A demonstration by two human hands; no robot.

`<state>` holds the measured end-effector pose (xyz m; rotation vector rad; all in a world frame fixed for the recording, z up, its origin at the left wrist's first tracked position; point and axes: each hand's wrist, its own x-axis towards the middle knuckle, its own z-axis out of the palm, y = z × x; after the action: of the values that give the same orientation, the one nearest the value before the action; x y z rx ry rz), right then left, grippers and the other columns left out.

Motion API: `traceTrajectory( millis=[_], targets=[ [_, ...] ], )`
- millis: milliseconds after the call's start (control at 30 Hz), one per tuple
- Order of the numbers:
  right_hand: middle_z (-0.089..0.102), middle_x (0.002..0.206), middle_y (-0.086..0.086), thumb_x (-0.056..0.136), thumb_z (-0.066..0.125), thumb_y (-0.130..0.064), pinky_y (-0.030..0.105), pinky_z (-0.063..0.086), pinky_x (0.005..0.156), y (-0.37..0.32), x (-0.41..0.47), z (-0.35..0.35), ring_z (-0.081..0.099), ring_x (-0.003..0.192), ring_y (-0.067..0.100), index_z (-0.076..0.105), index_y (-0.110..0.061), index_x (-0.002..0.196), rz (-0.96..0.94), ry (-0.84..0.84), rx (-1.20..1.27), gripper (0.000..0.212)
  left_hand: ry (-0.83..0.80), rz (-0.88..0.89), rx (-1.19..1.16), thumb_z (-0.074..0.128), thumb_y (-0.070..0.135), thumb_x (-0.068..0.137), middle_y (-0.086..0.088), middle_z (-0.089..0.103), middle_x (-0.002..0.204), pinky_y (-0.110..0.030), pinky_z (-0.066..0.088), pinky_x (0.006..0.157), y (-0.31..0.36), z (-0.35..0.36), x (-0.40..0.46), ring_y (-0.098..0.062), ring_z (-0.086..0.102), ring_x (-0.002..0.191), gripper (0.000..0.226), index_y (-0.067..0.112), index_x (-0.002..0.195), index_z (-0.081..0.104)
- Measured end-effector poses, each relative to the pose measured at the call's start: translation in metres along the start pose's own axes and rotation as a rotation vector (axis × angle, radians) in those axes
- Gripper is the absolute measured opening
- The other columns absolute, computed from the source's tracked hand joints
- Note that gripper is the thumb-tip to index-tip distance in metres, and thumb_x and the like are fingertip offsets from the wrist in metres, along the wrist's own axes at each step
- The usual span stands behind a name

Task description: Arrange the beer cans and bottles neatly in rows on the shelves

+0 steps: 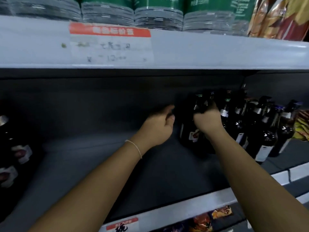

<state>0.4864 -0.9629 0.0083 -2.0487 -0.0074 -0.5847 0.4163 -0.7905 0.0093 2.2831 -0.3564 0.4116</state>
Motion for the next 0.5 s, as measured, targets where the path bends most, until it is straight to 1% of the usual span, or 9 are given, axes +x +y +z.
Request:
traceTrajectory(
  millis=[67, 100, 133, 167, 200, 267, 333, 433, 500],
  targets=[
    [0.067, 0.105, 0.015, 0.087, 0.057, -0.009, 0.02, 0.045, 0.074, 0.009, 0.016, 0.006, 0.063, 0.1, 0.032, 0.061, -0.003, 0.107, -0.026, -0.033, -0.101, 0.021, 0.01, -0.028, -0.012, 0.041, 0.023, 0.102, -0.005, 0.05, 0.142, -0.026, 0.037, 0.108, 0.004, 0.007, 0.007, -0.02, 0.048, 0.129, 0.044, 0.02, 0.146, 0.038],
    [0.067, 0.105, 0.017, 0.089, 0.055, -0.01, 0.01, 0.038, 0.066, 0.013, 0.021, 0.009, 0.063, 0.1, 0.033, 0.062, 0.0, 0.106, -0.032, -0.068, -0.156, 0.022, 0.022, -0.033, -0.011, 0.041, 0.021, 0.102, -0.006, 0.05, 0.142, -0.024, 0.036, 0.107, 0.005, 0.01, 0.009, -0.02, 0.047, 0.129, 0.043, 0.018, 0.146, 0.038],
    [0.067, 0.104, 0.018, 0.089, 0.052, -0.014, 0.006, 0.033, 0.059, 0.019, 0.028, 0.013, 0.062, 0.1, 0.033, 0.062, 0.003, 0.106, -0.039, -0.094, -0.184, 0.027, 0.034, -0.031, -0.008, 0.041, 0.02, 0.102, -0.007, 0.05, 0.142, -0.023, 0.036, 0.106, 0.006, 0.013, 0.011, -0.021, 0.047, 0.129, 0.043, 0.016, 0.145, 0.039],
    [0.067, 0.104, 0.018, 0.088, 0.049, -0.02, 0.007, 0.031, 0.056, 0.023, 0.033, 0.016, 0.063, 0.099, 0.033, 0.062, 0.004, 0.107, -0.054, -0.107, -0.196, 0.034, 0.04, -0.029, -0.006, 0.041, 0.018, 0.102, -0.008, 0.05, 0.142, -0.022, 0.036, 0.105, 0.007, 0.016, 0.012, -0.021, 0.048, 0.129, 0.043, 0.014, 0.145, 0.039],
    [0.067, 0.105, 0.018, 0.087, 0.046, -0.024, 0.012, 0.032, 0.06, 0.028, 0.037, 0.02, 0.064, 0.1, 0.033, 0.061, 0.004, 0.11, -0.058, -0.117, -0.21, 0.039, 0.04, -0.032, -0.007, 0.042, 0.018, 0.102, -0.008, 0.05, 0.142, -0.021, 0.035, 0.104, 0.007, 0.019, 0.013, -0.021, 0.048, 0.129, 0.043, 0.013, 0.145, 0.04],
    [0.066, 0.109, 0.018, 0.089, 0.045, -0.026, 0.021, 0.034, 0.065, 0.033, 0.038, 0.023, 0.063, 0.103, 0.034, 0.059, 0.003, 0.116, -0.056, -0.112, -0.218, 0.041, 0.037, -0.05, -0.006, 0.043, 0.018, 0.102, -0.008, 0.051, 0.142, -0.02, 0.035, 0.103, 0.006, 0.022, 0.014, -0.021, 0.049, 0.128, 0.044, 0.013, 0.145, 0.039],
    [0.066, 0.11, 0.018, 0.089, 0.04, -0.031, 0.023, 0.032, 0.066, 0.036, 0.038, 0.026, 0.062, 0.105, 0.035, 0.061, 0.002, 0.115, -0.086, -0.107, -0.24, 0.047, 0.033, -0.068, 0.002, 0.045, 0.018, 0.101, -0.007, 0.05, 0.142, -0.023, 0.037, 0.106, 0.002, 0.023, 0.014, -0.021, 0.049, 0.128, 0.046, 0.015, 0.146, 0.038],
    [0.068, 0.109, 0.014, 0.091, 0.053, -0.019, 0.019, 0.031, 0.071, 0.037, 0.036, 0.026, 0.063, 0.104, 0.033, 0.063, -0.002, 0.111, -0.146, -0.038, -0.28, 0.028, 0.014, -0.088, 0.014, 0.048, 0.019, 0.099, -0.007, 0.05, 0.143, -0.032, 0.041, 0.107, -0.007, 0.024, 0.011, -0.021, 0.049, 0.127, 0.049, 0.016, 0.147, 0.036],
    [0.069, 0.106, 0.01, 0.09, 0.059, -0.022, 0.018, 0.032, 0.07, 0.033, 0.03, 0.026, 0.064, 0.102, 0.03, 0.064, -0.006, 0.113, -0.173, 0.004, -0.238, 0.028, 0.012, -0.105, 0.013, 0.051, 0.019, 0.098, -0.008, 0.049, 0.143, -0.034, 0.042, 0.106, -0.013, 0.024, 0.007, -0.022, 0.05, 0.127, 0.051, 0.015, 0.147, 0.036]
  ],
)
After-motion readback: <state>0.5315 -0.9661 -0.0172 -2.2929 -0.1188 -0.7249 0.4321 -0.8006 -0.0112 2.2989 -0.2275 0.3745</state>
